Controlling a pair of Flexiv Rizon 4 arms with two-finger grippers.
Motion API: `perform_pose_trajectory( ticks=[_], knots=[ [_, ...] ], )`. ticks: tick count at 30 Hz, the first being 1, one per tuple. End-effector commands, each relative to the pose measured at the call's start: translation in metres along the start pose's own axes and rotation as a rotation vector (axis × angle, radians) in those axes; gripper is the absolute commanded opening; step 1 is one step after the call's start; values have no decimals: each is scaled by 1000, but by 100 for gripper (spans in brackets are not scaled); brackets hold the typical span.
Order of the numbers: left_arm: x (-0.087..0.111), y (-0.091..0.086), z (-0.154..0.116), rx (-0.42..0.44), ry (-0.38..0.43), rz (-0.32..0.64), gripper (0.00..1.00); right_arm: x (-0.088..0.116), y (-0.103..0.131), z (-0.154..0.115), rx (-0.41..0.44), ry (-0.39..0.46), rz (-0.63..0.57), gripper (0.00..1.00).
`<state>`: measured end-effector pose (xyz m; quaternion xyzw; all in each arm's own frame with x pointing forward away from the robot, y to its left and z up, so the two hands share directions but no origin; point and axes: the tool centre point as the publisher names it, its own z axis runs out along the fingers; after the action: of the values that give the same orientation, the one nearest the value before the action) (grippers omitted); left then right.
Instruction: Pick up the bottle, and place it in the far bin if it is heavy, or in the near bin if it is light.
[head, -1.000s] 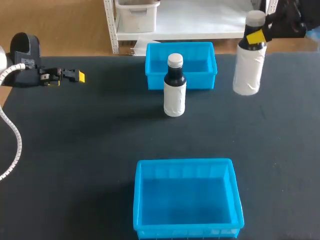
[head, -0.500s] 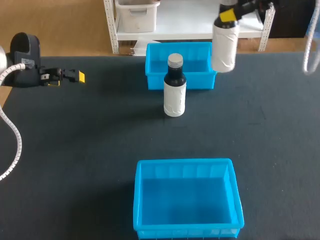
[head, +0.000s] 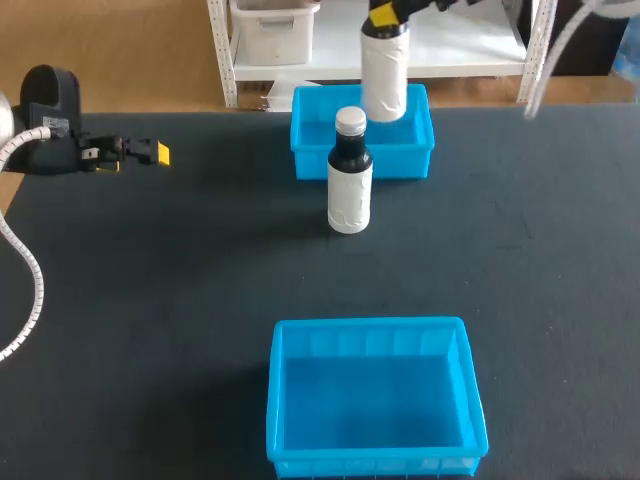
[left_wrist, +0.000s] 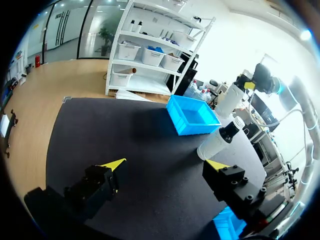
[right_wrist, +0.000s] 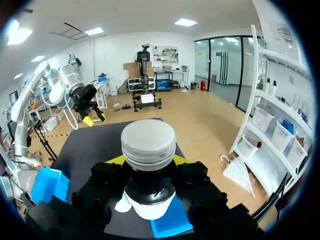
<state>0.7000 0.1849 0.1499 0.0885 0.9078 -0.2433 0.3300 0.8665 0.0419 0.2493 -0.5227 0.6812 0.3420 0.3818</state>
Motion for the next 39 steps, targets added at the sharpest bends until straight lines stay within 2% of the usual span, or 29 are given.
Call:
perform_pose_trajectory(
  ticks=[1, 7, 17, 23, 39],
  knots=[
    [0, 0, 0, 0, 0, 0, 100, -3, -45, 34, -62, -1, 3, 15],
    [0, 0, 0, 0, 0, 0, 100, -4, -56, 63, -69, -1, -14, 13],
    [0, 0, 0, 0, 0, 0, 100, 7, -74, 109, -87, -21, -2, 12],
    [0, 0, 0, 0, 0, 0, 100, 20, -79, 120, -91, -18, 21, 12],
    [0, 0, 0, 0, 0, 0, 100, 55, -89, 127, -77, -28, 60, 12]
  ],
)
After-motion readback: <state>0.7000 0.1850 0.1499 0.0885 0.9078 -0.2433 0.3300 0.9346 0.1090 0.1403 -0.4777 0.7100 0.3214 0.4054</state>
